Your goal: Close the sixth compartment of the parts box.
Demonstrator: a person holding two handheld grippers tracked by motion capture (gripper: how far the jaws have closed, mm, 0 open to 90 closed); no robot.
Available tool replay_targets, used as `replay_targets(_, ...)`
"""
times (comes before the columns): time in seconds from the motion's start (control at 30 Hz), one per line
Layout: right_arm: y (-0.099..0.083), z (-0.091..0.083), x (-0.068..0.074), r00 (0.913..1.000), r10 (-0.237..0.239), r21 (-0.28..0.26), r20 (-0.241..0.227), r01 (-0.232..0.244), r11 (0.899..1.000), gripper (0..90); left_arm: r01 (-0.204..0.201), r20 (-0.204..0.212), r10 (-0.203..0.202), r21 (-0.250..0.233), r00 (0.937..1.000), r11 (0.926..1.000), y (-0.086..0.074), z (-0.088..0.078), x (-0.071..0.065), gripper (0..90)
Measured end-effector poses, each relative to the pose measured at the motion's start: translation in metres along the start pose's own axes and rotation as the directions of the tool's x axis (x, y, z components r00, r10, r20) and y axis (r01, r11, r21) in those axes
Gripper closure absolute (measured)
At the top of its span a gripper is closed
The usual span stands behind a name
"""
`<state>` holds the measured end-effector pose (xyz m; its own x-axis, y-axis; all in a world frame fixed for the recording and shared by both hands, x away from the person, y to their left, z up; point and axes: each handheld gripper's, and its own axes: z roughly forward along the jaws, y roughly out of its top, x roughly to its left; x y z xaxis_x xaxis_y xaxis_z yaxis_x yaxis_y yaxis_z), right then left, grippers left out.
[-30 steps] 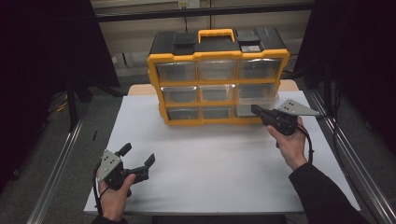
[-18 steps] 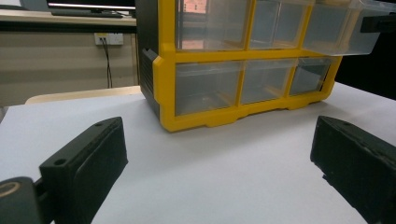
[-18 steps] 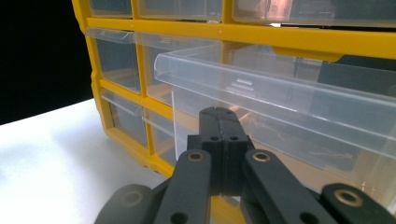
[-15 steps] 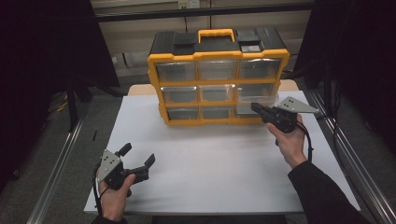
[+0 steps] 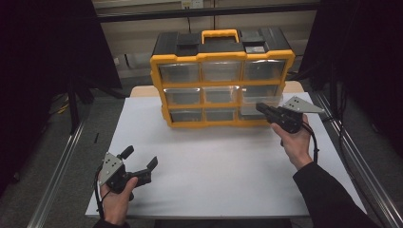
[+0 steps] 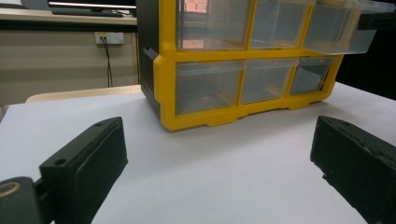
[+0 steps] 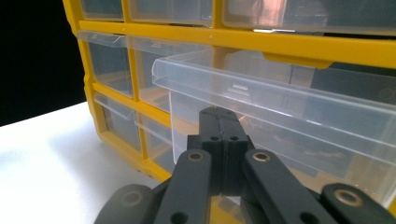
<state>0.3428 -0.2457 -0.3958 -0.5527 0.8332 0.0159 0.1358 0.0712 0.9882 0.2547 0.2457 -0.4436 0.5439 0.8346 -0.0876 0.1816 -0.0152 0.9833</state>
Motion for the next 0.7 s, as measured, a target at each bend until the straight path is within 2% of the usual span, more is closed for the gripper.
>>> replay_targets(0.2, -0.0013, 0.0024, -0.0023, 0.9999, 0.010, -0.014, 0.006, -0.010, 1.000, 90.0, 0.000, -0.003, 0.000, -0.001, 1.0000, 1.0000, 0.0000, -0.0002, -0.0001, 3.9)
replay_targets(0.23, -0.0013, 0.0028, -0.0024, 0.9999, 0.011, -0.014, 0.003, -0.011, 1.000, 90.0, 0.016, -0.003, -0.016, -0.003, 0.9999, 0.9999, -0.0003, -0.0001, -0.0009, 4.0)
replay_targets(0.33, -0.0018, 0.0034, -0.0021, 0.9999, 0.009, -0.012, 0.010, -0.008, 1.000, 90.0, -0.001, -0.005, 0.001, -0.003, 1.0000, 1.0000, 0.0003, -0.0005, 0.0000, 4.0)
replay_targets(0.53, -0.0013, 0.0050, -0.0027, 1.0000, 0.007, -0.009, 0.003, -0.007, 1.000, 90.0, -0.002, -0.006, 0.002, 0.000, 1.0000, 1.0000, 0.0004, -0.0009, 0.0005, 4.1)
replay_targets(0.7, 0.0007, 0.0078, -0.0051, 0.9998, 0.007, -0.004, 0.019, -0.007, 1.000, 90.0, -0.005, -0.006, 0.005, 0.001, 1.0000, 1.0000, 0.0007, -0.0008, 0.0004, 4.1)
